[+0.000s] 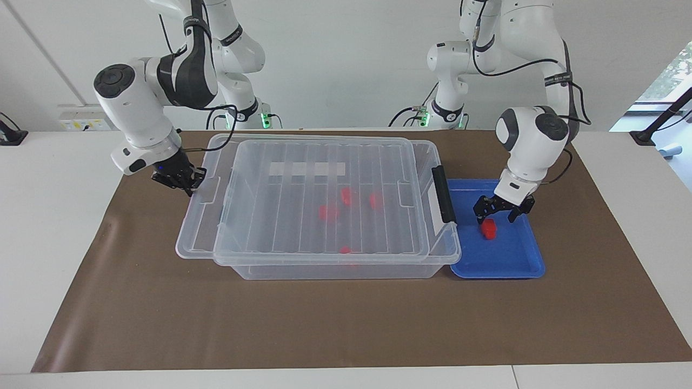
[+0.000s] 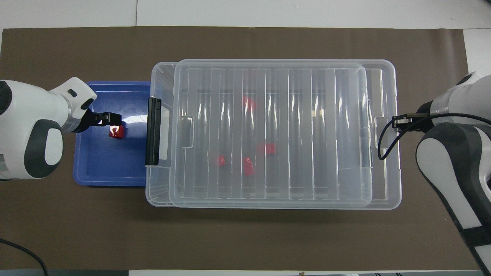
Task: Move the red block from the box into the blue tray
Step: 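Lower the block into the tray while the right gripper slides the lid back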
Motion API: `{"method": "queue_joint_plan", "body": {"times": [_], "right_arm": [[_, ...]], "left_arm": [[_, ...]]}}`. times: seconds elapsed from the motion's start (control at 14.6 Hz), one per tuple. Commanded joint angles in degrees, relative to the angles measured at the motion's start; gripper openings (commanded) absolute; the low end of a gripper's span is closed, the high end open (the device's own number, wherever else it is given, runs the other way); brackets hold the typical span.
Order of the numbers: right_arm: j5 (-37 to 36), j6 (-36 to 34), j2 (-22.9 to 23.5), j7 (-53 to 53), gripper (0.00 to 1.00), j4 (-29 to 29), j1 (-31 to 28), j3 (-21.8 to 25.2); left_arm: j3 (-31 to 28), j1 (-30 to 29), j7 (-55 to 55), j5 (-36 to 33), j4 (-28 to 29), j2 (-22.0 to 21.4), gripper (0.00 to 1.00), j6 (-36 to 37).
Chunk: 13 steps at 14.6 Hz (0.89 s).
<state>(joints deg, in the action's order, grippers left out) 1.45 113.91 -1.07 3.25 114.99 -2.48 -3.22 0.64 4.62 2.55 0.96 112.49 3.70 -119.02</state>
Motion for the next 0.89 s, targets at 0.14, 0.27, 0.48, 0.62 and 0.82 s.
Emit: {"method": "queue_joint_plan", "body": {"times": [0.14,0.27,0.48,0.62,0.82], "right_arm": [[0.1,1.7,-1.4,2.4,0.0,1.8,1.2,-0.3],[0.1,1.7,-1.4,3.6,0.0,1.8,1.8,-0.3],[0.0,1.6,-1.4,4.6,0.0,1.8,2.6,-0.3],[0.1,1.7,-1.4,5.1,0.0,1.8,2.6,-0.3],[0.1,1.6,-1.5,5.4,0.0,1.8,3.2,-0.4]], "left_arm": [[0.2,-0.5,-0.5,-0.3,-11.4,-2.9,1.0,16.3],[0.1,-0.6,-0.8,-0.3,-15.6,-3.3,1.0,21.6],[0.0,-1.9,-0.9,-0.3,-19.7,-3.2,1.0,25.8],[-0.2,-2.4,-1.1,-0.3,-22.0,-3.2,1.0,28.1],[-0.2,-3.7,-2.3,-0.3,-23.6,-3.1,1.0,31.2]]}}
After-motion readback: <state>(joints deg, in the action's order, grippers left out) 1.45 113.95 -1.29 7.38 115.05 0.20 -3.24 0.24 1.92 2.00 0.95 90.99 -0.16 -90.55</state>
